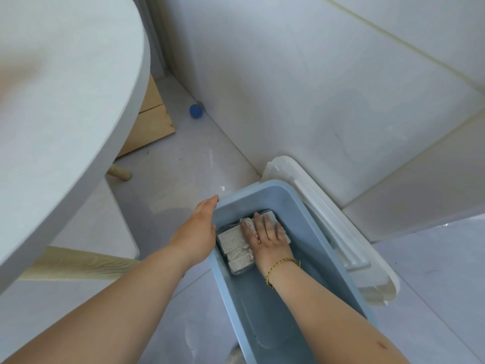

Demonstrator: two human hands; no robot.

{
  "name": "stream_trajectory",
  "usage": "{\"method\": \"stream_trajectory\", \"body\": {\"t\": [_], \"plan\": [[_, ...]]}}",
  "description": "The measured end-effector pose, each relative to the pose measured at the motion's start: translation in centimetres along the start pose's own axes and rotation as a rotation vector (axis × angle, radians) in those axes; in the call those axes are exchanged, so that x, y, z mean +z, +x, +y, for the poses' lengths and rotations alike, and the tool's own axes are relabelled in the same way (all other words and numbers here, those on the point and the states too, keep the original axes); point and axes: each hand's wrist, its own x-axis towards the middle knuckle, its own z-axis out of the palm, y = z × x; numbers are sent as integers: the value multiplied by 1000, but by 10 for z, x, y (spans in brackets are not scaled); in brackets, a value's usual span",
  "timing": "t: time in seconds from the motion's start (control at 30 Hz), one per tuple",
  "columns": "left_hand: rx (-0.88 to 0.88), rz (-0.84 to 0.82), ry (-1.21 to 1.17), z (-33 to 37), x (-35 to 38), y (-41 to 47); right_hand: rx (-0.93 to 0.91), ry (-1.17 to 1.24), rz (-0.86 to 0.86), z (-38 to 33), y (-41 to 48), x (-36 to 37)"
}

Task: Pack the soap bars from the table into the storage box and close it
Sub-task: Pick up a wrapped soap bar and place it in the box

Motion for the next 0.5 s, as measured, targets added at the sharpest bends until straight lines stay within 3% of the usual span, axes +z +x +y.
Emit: {"method": "stream_trajectory", "body": {"t": [0.33,0.5], "plan": [[5,-54,62,-1,-8,-3,-101,-39,-94,12,-4,-18],[58,7,79,9,-16,-33,-71,44,26,13,-34,-40]]}}
